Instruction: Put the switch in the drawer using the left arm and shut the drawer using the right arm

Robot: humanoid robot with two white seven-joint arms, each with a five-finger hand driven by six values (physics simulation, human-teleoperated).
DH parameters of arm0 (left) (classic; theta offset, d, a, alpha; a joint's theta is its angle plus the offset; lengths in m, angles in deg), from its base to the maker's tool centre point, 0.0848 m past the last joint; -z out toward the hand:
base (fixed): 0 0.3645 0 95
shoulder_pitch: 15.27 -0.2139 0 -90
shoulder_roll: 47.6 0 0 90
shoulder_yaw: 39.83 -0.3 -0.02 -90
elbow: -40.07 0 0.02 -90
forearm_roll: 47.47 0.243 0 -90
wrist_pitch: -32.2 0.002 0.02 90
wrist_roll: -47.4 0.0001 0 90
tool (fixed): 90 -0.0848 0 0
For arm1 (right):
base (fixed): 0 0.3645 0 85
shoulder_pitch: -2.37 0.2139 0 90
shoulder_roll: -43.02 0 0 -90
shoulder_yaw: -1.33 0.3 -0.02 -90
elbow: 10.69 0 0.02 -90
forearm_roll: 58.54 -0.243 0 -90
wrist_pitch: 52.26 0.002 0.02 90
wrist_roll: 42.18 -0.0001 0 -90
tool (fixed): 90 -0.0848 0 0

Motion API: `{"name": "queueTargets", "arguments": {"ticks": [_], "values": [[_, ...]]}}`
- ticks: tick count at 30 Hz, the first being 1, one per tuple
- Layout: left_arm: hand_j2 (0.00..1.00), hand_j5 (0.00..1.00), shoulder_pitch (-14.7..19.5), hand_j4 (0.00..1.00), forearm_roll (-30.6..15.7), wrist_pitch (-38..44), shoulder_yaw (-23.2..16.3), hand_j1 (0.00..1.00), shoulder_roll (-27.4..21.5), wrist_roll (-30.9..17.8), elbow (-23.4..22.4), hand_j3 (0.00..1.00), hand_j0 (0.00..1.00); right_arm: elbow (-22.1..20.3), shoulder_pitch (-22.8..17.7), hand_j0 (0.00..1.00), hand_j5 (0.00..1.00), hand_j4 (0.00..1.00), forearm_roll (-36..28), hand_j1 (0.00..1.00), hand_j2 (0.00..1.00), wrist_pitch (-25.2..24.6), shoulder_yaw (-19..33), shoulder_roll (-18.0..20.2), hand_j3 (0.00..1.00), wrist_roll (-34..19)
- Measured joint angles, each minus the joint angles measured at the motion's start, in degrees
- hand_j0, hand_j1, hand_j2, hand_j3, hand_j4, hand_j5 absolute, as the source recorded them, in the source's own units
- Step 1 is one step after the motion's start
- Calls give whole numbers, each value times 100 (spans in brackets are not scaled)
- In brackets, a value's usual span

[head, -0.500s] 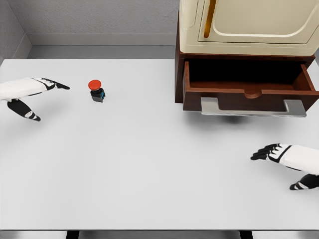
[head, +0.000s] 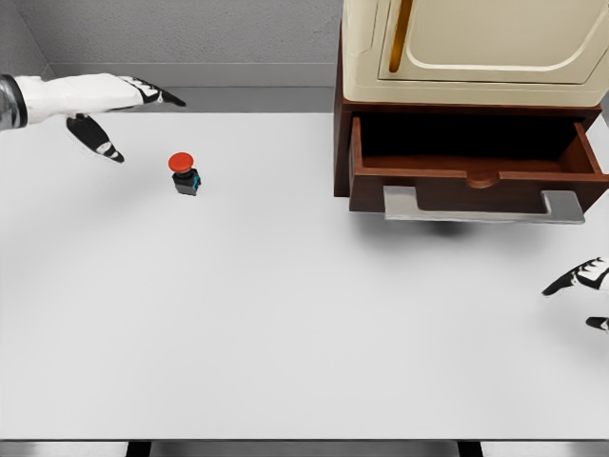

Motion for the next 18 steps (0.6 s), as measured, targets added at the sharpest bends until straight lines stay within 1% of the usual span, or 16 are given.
{"name": "queueTargets", "arguments": {"ticks": [2, 3, 5, 7, 9, 11, 14, 16, 18], "values": [[100, 100, 26, 100, 116, -4, -12, 100, 230, -66, -281, 100, 100, -1, 9, 55, 55, 55, -166, 55, 55, -2, 224, -26, 55, 0], [100, 100, 62, 100, 149, -5, -20, 100, 311, -85, -364, 100, 100, -2, 18, 48, 48, 48, -219, 48, 48, -2, 281, -28, 48, 0], [100, 100, 62, 100, 187, -6, -43, 100, 413, -110, -468, 100, 100, -5, 79, 47, 47, 47, -286, 47, 47, -3, 320, -12, 47, 1], [100, 100, 62, 100, 205, -7, -86, 100, 466, -122, -518, 100, 100, -10, 97, 48, 48, 48, -314, 48, 48, -2, 267, 4, 48, 0], [100, 100, 62, 100, 211, -7, -120, 100, 493, -128, -531, 100, 100, -14, 114, 54, 54, 54, -327, 54, 54, -1, 207, 15, 54, 0], [100, 100, 70, 100, 210, -6, -180, 100, 512, -131, -525, 100, 100, -20, 264, 54, 54, 54, -336, 54, 54, -1, 106, 24, 54, 0], [100, 100, 79, 100, 210, -7, -327, 100, 609, -134, -514, 100, 100, -28, 378, 54, 54, 54, -335, 54, 54, -1, -62, 217, 54, 0], [97, 97, 88, 97, 211, -6, -414, 97, 657, -134, -509, 97, 97, -32, 413, 60, 60, 60, -334, 60, 60, 0, -163, 288, 60, 0], [92, 92, 88, 92, 214, -6, -515, 92, 693, -134, -475, 92, 92, -35, 413, 59, 59, 59, -333, 59, 59, 0, -244, 331, 59, 0]]}}
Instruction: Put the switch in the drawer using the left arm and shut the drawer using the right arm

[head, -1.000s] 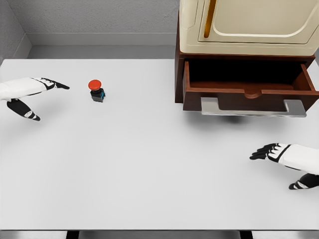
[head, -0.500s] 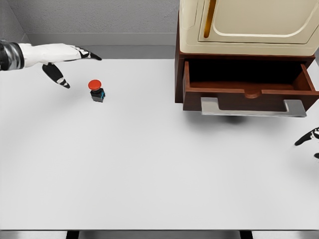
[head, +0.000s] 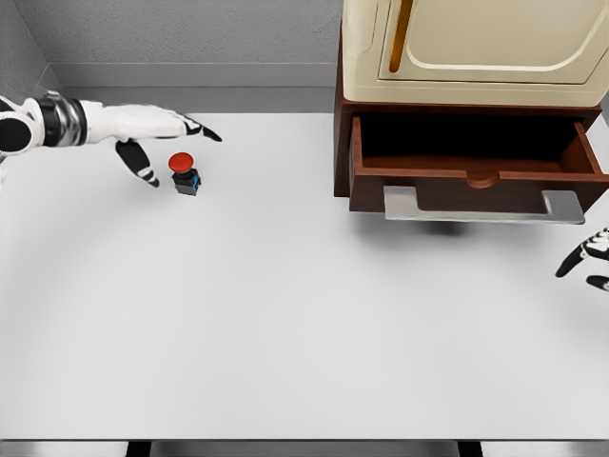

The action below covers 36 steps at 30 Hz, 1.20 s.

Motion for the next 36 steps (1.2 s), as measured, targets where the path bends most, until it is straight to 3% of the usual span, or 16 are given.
{"name": "queueTargets", "arguments": {"ticks": [4, 11, 21, 27, 31, 36], "values": [[92, 92, 0, 92, 0, 0, -167, 92, 37, 0, 43, 92, 92, -7, 378, 59, 59, 59, -6, 59, 59, -3, -243, 70, 59, 1], [89, 89, 0, 89, 45, 2, -329, 89, 99, -2, 26, 89, 89, 36, 360, 59, 59, 59, 354, 59, 59, 5, -477, 112, 59, -59], [86, 86, 26, 86, 110, 1, -356, 86, 117, 0, -128, 86, 86, -1, 220, 59, 59, 59, 33, 59, 59, 1, -501, 95, 59, -4], [86, 86, 62, 86, 114, 1, -353, 86, 151, 0, -339, 86, 86, 17, -184, 60, 60, 60, 16, 60, 60, 4, -379, 69, 60, -1], [86, 86, 97, 86, 116, 0, -353, 86, 192, 0, -460, 86, 86, 80, -852, 60, 60, 60, 7, 60, 60, 5, 19, 58, 60, -1], [83, 83, 105, 83, 118, 0, -353, 83, 257, 0, -504, 83, 83, 221, -949, 60, 60, 60, 1, 60, 60, 0, 362, 39, 60, 0]]}}
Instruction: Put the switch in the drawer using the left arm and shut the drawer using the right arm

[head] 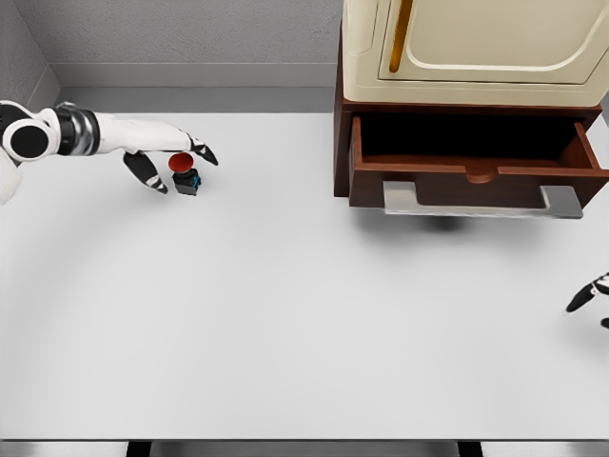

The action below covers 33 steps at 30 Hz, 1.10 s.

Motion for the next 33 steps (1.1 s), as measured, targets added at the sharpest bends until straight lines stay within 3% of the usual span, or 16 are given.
{"name": "queueTargets", "arguments": {"ticks": [4, 11, 14, 21, 25, 28, 30, 33], "values": [[65, 65, 0, 65, 112, 0, 0, 65, 32, 0, -8, 65, 65, 10, 9, 60, 60, 60, 0, 60, 60, -1, 65, -22, 60, 0], [54, 54, 35, 54, 177, 1, 1, 54, 44, 1, 2, 54, 54, -131, 97, 61, 61, 61, -1, 61, 61, -1, 96, -74, 61, 0], [44, 44, 26, 44, 167, 12, 9, 44, 44, 7, 9, 44, 44, -155, 97, 61, 61, 61, -1, 61, 61, 0, 92, -79, 61, 0], [40, 40, 35, 40, 182, 0, 0, 40, 36, 2, 62, 40, 40, -182, 220, 59, 59, 59, 0, 59, 59, -1, 36, -60, 59, 0], [35, 35, 123, 35, 156, 1, -1, 35, 23, -3, 112, 35, 35, -203, 246, 46, 46, 46, 5, 46, 46, 0, -5, -49, 46, 0], [35, 35, 176, 35, 152, -3, -3, 35, -18, -3, 435, 35, 35, -209, 246, 46, 46, 46, 7, 46, 46, 0, -15, -44, 46, 0], [35, 35, 176, 35, 138, -1, -2, 35, -34, -3, 773, 35, 35, -211, 255, 53, 53, 53, 8, 53, 53, 0, -18, -41, 53, 0], [35, 35, 193, 35, 127, -1, -1, 35, -54, -3, 1295, 35, 35, -213, 255, 54, 54, 54, 9, 54, 54, 0, -19, -43, 54, 0]]}}
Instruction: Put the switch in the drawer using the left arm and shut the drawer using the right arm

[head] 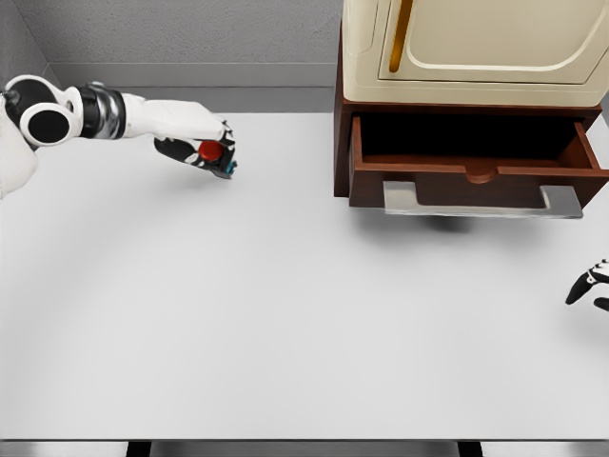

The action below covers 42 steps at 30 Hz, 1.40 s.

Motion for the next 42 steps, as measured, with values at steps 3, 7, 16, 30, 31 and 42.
{"name": "queueTargets", "arguments": {"ticks": [3, 7, 16, 30, 31, 42], "values": [[35, 35, 123, 35, -162, 0, 1, 35, -55, 0, 519, 35, 35, -5, 35, 54, 54, 54, -1, 54, 54, 0, -1, 4, 54, 0], [35, 35, 167, 35, -546, 0, 2, 35, -136, 0, 971, 35, 35, -7, 202, 55, 55, 55, -9, 55, 55, -3, -77, 6, 55, 0], [34, 34, 360, 34, -1255, -9, 1, 34, 185, -4, 1101, 34, 34, -8, 308, 56, 56, 56, -3, 56, 56, -1, -292, 14, 56, 0], [34, 34, 888, 34, -1918, -13, 1, 34, 1834, -7, 748, 34, 34, -12, 343, 56, 56, 56, -2, 56, 56, 0, -369, 15, 56, 0], [34, 34, 897, 34, -1921, -15, 6, 34, 1968, -8, 632, 34, 34, -13, 352, 56, 56, 56, -4, 56, 56, 0, -369, 15, 56, 0], [39, 39, 888, 39, -1886, -7, 50, 39, 2690, 0, -420, 39, 39, -16, 360, 56, 56, 56, -7, 56, 56, 0, -370, 15, 56, 0]]}}
